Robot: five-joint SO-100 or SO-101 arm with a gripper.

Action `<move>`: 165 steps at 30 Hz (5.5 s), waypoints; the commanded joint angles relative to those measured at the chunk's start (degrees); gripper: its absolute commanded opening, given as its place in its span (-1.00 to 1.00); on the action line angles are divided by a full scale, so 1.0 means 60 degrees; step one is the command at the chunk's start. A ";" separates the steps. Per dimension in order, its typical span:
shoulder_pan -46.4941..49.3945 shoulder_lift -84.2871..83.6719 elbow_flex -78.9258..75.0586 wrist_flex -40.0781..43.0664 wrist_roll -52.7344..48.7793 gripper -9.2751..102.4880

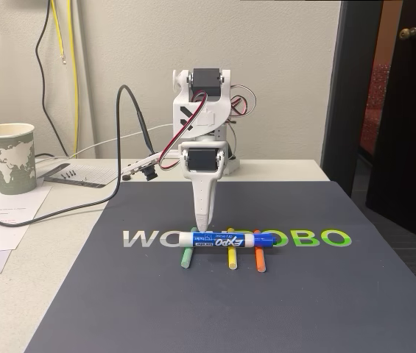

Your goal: Pick up the blue marker.

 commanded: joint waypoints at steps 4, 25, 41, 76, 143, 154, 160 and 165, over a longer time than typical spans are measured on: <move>-0.0029 0.0176 0.0000 -0.0381 -0.0029 -0.53; -0.0029 0.0220 0.0000 0.0850 0.0234 -0.48; -0.0220 -0.0044 0.0000 0.1567 0.0601 -0.20; -0.0527 -0.0527 0.0015 0.2153 0.1216 0.10; -0.0454 -0.1963 -0.1919 0.0820 0.1553 -0.40; -0.0308 -0.2124 -0.2227 0.0498 0.1934 -0.56; -0.0278 -0.2124 -0.2227 0.0469 0.1963 -0.59; -0.0249 -0.2124 -0.2227 0.0410 0.2021 -0.64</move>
